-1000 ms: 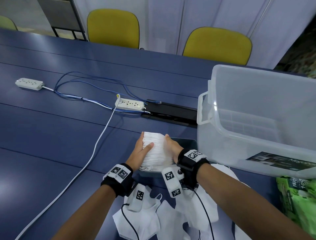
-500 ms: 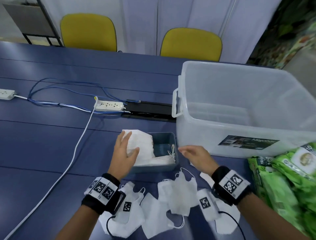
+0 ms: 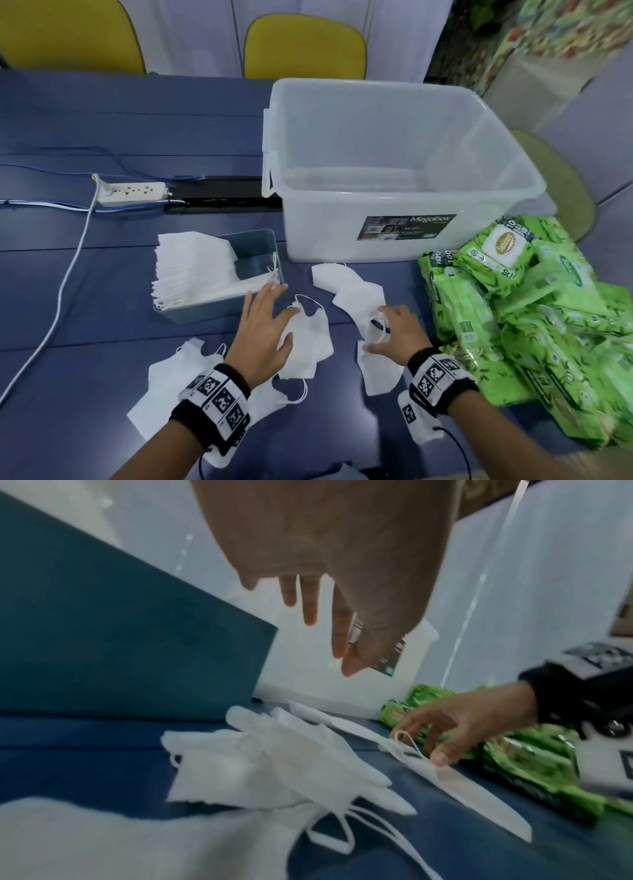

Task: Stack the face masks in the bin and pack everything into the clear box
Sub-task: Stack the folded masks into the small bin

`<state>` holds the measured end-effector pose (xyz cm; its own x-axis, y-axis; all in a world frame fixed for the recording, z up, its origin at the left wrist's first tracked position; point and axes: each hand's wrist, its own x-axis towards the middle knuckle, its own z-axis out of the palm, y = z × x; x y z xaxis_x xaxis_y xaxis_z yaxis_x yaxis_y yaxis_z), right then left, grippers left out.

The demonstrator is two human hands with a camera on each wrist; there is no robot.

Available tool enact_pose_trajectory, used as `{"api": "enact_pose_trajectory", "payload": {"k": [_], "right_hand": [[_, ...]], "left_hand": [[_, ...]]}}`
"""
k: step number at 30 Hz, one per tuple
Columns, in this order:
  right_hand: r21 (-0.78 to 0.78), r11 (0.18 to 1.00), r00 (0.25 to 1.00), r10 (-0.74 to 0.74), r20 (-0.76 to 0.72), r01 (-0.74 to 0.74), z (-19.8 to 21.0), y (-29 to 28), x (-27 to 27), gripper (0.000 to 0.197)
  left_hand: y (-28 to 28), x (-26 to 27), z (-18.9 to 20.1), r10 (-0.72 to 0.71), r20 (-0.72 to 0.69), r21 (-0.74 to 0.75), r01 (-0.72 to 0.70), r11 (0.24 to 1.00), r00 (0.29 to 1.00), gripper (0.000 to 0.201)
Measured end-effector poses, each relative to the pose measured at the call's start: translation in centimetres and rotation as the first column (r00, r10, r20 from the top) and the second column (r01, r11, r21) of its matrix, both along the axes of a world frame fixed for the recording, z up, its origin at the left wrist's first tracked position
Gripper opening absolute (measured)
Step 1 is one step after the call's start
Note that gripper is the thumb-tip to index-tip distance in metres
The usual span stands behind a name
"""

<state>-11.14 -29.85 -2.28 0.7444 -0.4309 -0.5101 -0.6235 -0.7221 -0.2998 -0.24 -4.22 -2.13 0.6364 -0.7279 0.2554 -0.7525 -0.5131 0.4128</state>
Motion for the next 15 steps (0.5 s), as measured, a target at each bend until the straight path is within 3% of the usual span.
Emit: {"api": "enact_pose_trajectory", "payload": {"k": [2,5,7,10,15], "right_hand": [[0.033,0.999,1.0,-0.023,0.019,0.023,-0.1,-0.3,-1.1,0.09],[0.015,1.0,0.999,0.014,0.029,-0.014,-0.5,-0.7,-1.9,0.086],[0.011,0.998,0.998,0.053,0.025,-0.054,-0.8,-0.6,-2.3,0.079],[0.092,0.996,0.997,-0.013,0.072,0.007,-1.2,-0.5,-2.9,0.067],[0.14,0.99,0.996,0.02,0.082,-0.032,-0.8,-0.5,-3.5,0.033]], "left_hand": [[-0.9,-0.6,-0.3,-0.121,0.024,0.049,0.119,0.992,0.992,0.043],[-2.2,-1.4,-1.6,-0.181,-0.086,0.104,0.19,0.976,0.98,0.041],[-3.6,-1.5,-2.3,-0.159,-0.183,0.147,0.187,0.971,0.97,0.037],[-6.7,-1.1,-2.3,-0.066,-0.303,0.241,0.143,0.96,0.951,0.04],[-12.3,0.5,-2.2,0.055,-0.32,0.315,0.051,0.948,0.946,0.046]]}}
